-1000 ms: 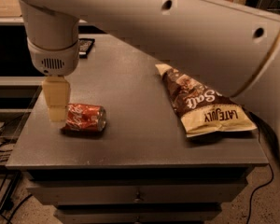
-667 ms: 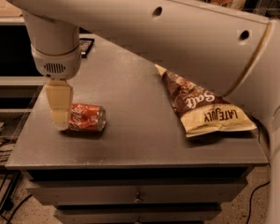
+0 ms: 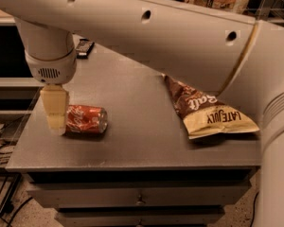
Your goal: Place coke can upright
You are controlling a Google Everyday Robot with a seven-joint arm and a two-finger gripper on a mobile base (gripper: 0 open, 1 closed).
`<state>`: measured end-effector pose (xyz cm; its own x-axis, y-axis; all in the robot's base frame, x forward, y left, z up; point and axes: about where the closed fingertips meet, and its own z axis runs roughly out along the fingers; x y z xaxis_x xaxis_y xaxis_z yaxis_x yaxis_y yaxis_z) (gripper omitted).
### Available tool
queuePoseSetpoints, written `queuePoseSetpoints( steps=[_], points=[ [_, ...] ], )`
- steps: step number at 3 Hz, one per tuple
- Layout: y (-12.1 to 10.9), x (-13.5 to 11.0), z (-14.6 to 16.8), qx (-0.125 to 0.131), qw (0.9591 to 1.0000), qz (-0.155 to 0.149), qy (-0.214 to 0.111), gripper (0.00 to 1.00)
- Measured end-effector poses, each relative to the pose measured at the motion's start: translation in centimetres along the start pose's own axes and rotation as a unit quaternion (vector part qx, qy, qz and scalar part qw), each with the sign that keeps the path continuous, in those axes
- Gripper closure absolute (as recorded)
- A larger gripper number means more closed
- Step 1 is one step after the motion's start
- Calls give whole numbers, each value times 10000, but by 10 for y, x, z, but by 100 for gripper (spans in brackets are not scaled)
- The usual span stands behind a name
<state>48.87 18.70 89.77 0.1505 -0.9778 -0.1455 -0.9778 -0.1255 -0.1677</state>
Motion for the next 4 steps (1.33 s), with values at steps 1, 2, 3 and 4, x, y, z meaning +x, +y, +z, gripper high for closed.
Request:
queuePoseSetpoints(
  steps=[1,2,3,4],
  points=[
    [4,-4,12,-131,9997,12,220,0],
    [7,-3,30,-292,9980,108,555,0],
    [10,3,49,-458,9948,239,882,0],
    [11,7,62,-564,9919,331,1092,17]
  ],
)
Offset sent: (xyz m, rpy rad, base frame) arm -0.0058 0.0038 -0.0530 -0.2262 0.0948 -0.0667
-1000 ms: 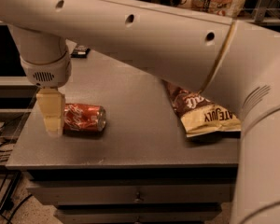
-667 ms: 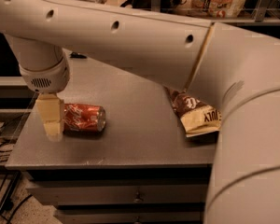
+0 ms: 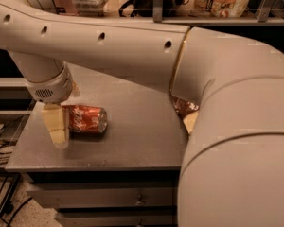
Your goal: Place coke can upright
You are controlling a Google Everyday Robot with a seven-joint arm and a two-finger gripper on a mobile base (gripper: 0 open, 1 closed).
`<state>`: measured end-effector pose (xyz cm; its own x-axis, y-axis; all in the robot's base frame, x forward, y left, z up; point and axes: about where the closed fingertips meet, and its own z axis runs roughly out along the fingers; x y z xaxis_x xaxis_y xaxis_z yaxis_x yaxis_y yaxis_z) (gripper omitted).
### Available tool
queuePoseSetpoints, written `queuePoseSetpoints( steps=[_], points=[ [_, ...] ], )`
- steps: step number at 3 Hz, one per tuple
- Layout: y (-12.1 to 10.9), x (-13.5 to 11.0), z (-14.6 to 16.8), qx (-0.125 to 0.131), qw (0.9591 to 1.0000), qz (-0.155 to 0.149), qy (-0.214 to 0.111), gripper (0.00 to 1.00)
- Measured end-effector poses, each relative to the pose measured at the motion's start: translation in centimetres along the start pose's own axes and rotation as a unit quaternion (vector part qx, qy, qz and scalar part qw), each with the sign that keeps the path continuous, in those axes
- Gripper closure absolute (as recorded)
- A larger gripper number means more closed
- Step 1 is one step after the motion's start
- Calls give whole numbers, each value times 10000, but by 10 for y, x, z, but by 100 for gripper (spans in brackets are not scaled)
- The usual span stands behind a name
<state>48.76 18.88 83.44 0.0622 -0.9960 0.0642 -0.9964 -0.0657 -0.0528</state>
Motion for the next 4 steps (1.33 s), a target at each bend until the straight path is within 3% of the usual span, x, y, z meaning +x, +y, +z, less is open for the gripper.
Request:
queuePoseSetpoints(
  steps=[1,3,4],
  points=[
    [-1,-2,4,31,9998,48,176,41],
    [-3,-3,-12,281,9993,142,182,87],
    [-3,1,-38,476,9983,109,-327,100]
  ],
)
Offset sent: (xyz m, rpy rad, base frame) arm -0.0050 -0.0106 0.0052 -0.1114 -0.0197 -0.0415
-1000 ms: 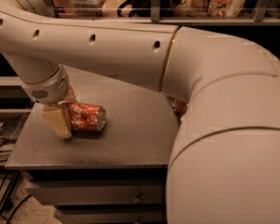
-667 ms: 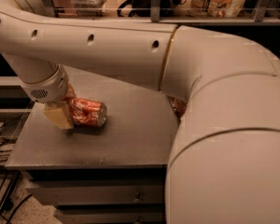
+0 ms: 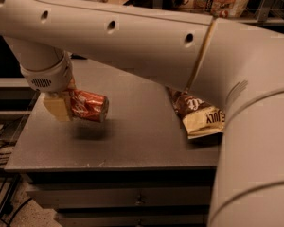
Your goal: Place coke can upright
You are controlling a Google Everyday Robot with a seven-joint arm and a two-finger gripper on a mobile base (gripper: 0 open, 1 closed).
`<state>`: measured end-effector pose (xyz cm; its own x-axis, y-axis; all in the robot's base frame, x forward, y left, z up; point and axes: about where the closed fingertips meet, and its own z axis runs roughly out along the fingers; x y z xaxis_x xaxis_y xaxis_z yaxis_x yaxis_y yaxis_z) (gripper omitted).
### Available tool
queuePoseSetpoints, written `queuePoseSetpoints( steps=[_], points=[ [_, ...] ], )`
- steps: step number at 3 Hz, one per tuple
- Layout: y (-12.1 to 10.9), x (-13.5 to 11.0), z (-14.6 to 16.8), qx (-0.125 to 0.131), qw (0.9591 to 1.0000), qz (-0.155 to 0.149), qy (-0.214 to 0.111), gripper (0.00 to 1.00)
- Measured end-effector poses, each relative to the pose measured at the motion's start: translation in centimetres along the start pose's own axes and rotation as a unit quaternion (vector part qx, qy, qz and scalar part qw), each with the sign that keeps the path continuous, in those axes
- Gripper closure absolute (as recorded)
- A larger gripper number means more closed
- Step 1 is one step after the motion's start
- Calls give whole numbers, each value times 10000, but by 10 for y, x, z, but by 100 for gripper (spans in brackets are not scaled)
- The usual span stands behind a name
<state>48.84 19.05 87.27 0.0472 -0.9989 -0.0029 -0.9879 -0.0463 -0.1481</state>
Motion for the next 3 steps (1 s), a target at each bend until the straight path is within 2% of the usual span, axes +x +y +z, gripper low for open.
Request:
queuePoseSetpoints(
  steps=[1,2,3],
  points=[
    [1,4,-27,134,9957,-89,-910,100],
    [7,13,-45,185,9816,-241,-1887,100],
    [5,15,-57,285,9536,-311,-2983,100]
  ],
)
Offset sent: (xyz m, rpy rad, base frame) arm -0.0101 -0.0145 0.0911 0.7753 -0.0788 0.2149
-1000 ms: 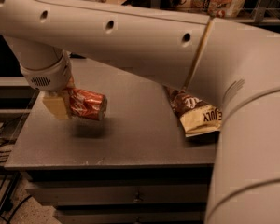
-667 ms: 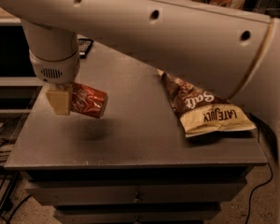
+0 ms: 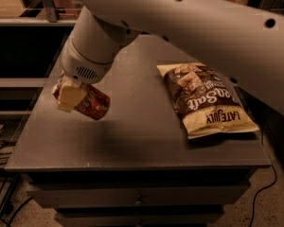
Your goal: Place coke can upright
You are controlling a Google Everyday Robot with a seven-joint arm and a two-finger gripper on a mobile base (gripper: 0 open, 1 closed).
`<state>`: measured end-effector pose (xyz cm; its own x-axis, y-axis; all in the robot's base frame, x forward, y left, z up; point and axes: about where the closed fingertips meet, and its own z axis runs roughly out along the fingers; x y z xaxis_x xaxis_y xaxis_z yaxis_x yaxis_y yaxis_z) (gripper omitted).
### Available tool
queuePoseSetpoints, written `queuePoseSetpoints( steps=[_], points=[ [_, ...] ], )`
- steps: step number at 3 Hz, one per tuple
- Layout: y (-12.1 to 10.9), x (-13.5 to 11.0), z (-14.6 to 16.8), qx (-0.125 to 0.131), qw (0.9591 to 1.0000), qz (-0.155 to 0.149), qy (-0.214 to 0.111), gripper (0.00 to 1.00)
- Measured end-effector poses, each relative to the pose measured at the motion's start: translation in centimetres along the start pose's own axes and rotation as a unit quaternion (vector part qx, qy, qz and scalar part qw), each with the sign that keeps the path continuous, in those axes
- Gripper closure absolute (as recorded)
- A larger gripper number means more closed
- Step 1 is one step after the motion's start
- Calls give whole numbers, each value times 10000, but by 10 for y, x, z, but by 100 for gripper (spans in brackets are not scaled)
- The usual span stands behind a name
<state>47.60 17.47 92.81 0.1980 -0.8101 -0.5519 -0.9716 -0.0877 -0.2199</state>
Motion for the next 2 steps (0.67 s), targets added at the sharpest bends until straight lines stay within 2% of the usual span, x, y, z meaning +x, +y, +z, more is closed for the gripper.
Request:
queuePoseSetpoints(
  steps=[1,2],
  points=[
    [-10,-17,-8,213,9926,-28,-1195,100],
    [-14,-42,-20,262,9717,-113,-2347,100]
  ],
)
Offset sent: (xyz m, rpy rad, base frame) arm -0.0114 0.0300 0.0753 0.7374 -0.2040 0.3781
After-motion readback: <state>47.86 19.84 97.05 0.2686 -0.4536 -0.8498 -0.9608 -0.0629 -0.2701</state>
